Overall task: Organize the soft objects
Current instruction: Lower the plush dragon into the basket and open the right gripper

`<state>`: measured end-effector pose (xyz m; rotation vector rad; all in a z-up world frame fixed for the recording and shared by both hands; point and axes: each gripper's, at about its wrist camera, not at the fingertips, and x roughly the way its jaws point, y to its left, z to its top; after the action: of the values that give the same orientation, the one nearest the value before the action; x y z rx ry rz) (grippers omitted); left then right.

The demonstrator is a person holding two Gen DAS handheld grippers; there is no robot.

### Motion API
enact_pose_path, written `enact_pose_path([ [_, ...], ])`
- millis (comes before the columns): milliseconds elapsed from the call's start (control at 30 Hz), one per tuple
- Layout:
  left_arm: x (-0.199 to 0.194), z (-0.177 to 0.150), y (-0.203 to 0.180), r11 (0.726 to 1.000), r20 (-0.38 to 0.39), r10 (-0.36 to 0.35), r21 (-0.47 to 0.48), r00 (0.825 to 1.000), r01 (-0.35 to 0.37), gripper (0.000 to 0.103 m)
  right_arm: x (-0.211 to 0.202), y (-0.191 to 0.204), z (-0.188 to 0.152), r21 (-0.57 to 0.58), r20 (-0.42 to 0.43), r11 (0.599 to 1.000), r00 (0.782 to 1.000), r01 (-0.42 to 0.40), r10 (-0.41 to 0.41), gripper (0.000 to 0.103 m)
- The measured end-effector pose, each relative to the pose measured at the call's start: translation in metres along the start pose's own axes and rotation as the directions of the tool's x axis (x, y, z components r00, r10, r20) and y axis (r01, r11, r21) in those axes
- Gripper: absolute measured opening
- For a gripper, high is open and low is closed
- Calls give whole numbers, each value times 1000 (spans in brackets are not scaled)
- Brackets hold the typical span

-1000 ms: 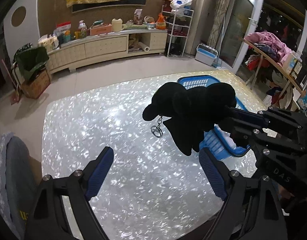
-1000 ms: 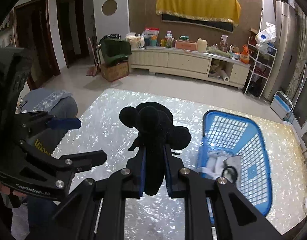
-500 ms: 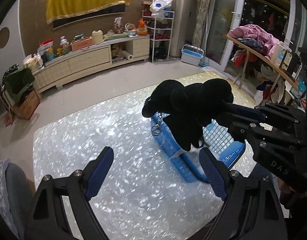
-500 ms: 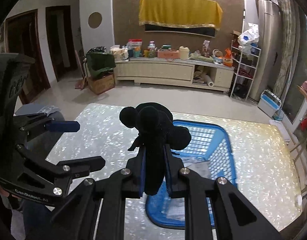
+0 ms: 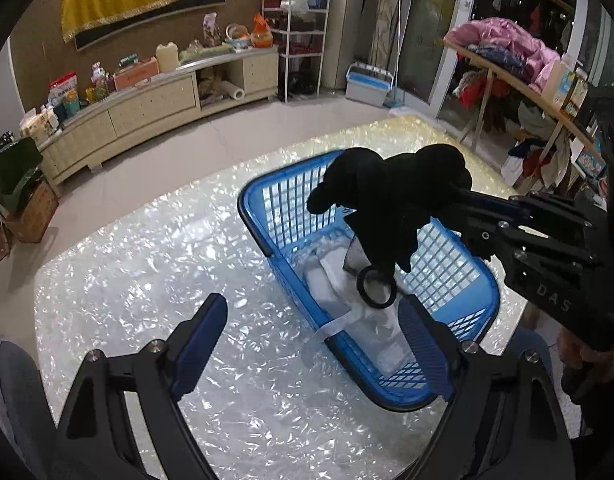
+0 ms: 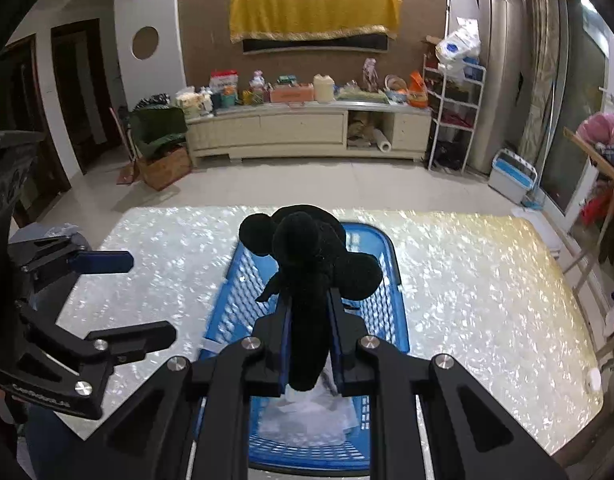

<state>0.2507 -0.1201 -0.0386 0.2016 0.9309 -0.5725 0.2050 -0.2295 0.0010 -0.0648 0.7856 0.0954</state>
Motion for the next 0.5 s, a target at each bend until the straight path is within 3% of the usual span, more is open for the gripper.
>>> enact_pose_path([
  [233, 32, -3, 1, 1000, -59, 27, -1, 998, -27, 86, 33, -15, -11, 8, -66, 1000, 998, 24, -23, 15],
  [500, 54, -13, 0, 1000, -106, 24, -5, 994, -25, 86, 54, -8, -27, -6, -177, 1000, 984, -30, 29, 15],
])
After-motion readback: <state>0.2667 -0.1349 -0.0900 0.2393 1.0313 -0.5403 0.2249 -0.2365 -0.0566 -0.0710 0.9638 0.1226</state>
